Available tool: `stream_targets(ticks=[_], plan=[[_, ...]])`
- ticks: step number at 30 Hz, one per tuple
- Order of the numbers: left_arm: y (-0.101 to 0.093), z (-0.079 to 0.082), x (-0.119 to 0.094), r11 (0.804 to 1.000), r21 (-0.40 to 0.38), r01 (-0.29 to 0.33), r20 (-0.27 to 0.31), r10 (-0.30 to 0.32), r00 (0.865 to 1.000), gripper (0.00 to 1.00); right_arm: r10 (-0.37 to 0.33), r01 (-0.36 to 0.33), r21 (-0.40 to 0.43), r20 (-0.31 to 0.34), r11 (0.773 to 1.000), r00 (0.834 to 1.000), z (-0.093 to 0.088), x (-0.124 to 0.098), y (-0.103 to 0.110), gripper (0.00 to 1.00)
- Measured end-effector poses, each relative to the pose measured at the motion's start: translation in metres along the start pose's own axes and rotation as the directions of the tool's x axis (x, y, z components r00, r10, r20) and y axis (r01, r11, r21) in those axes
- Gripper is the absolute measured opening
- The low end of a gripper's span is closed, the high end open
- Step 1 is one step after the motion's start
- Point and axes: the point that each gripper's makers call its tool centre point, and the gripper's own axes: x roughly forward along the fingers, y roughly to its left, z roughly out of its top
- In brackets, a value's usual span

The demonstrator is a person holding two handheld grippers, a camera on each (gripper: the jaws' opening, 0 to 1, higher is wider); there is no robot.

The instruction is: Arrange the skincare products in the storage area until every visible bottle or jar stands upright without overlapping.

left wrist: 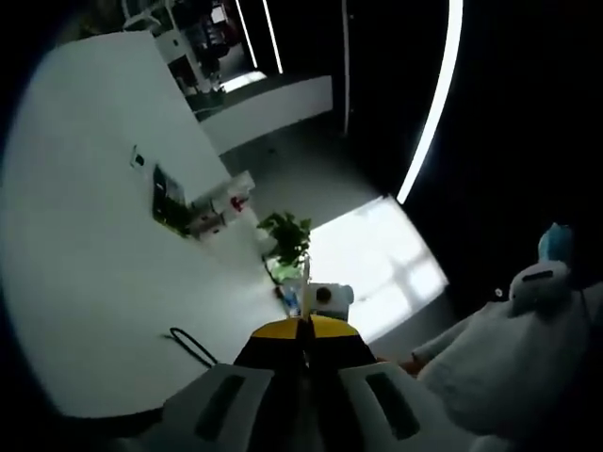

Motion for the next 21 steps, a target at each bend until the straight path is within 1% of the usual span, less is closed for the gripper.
stream_targets(ticks=[1,2,3,4,5,7,10,11,13,14,15,16,17,18,20,21], plan=[[0.000,0.000,0.001,1.000,-0.001,-0.002,0.002,0.002,1.000,0.00,-0.046,0.046,-0.047,0.001,0.998,0.999,-0.001,-0.006,-0.005,0.06],[0.001,0.000,0.001,1.000,-0.003,-0.003,0.000,0.003,1.000,0.00,-0.087,0.086,-0.089,-0.012,0.992,0.996,-0.003,-0.011,-0.011,0.06],[0.002,-0.001,0.002,1.000,-0.006,-0.006,-0.004,0.006,1.000,0.00,-0.170,0.162,-0.204,-0.020,0.965,0.985,-0.004,-0.019,-0.022,0.05],[0.002,-0.002,0.003,1.000,-0.009,-0.008,-0.011,0.008,1.000,0.00,-0.226,0.213,-0.269,-0.018,0.939,0.974,-0.004,-0.025,-0.029,0.06],[0.003,-0.004,0.004,1.000,-0.017,-0.008,-0.018,0.008,1.000,0.00,-0.277,0.257,-0.318,-0.018,0.913,0.961,-0.005,-0.030,-0.034,0.09],[0.003,-0.008,0.007,1.000,-0.020,-0.013,-0.040,0.012,0.999,0.00,-0.329,0.320,-0.356,0.039,0.878,0.944,0.000,-0.037,-0.039,0.15],[0.005,-0.010,0.007,0.999,-0.024,-0.023,-0.050,0.022,0.998,0.00,-0.401,0.392,-0.463,0.084,0.795,0.912,0.003,-0.049,-0.045,0.21],[0.006,-0.010,0.006,0.999,-0.021,-0.028,-0.048,0.026,0.998,0.00,-0.429,0.422,-0.482,0.101,0.768,0.897,0.003,-0.053,-0.048,0.24],[0.006,-0.008,0.006,0.999,-0.027,-0.029,-0.042,0.028,0.999,0.00,-0.455,0.447,-0.511,0.119,0.734,0.883,0.001,-0.056,-0.051,0.30],[0.006,-0.008,0.006,0.999,-0.039,-0.029,-0.039,0.028,0.999,0.00,-0.474,0.461,-0.535,0.124,0.708,0.872,0.000,-0.058,-0.053,0.33],[0.007,-0.007,0.006,0.999,-0.039,-0.035,-0.037,0.034,0.999,0.00,-0.485,0.463,-0.554,0.118,0.692,0.867,-0.004,-0.058,-0.055,0.34],[0.007,-0.007,0.007,0.999,-0.037,-0.039,-0.037,0.038,0.999,0.00,-0.496,0.469,-0.569,0.120,0.676,0.860,-0.005,-0.059,-0.057,0.34],[0.007,-0.006,0.007,0.998,-0.040,-0.040,-0.040,0.038,0.998,0.00,-0.503,0.476,-0.566,0.122,0.673,0.856,-0.007,-0.058,-0.058,0.34],[0.007,-0.005,0.007,0.998,-0.045,-0.041,-0.041,0.039,0.998,0.00,-0.495,0.470,-0.560,0.120,0.682,0.861,-0.010,-0.056,-0.058,0.34],[0.007,-0.002,0.008,0.998,-0.044,-0.042,-0.035,0.041,0.999,0.00,-0.495,0.473,-0.561,0.126,0.680,0.860,-0.012,-0.055,-0.057,0.32],[0.008,0.002,0.009,0.998,-0.046,-0.040,-0.028,0.039,0.999,0.00,-0.489,0.468,-0.585,0.136,0.662,0.862,-0.011,-0.053,-0.054,0.31]])
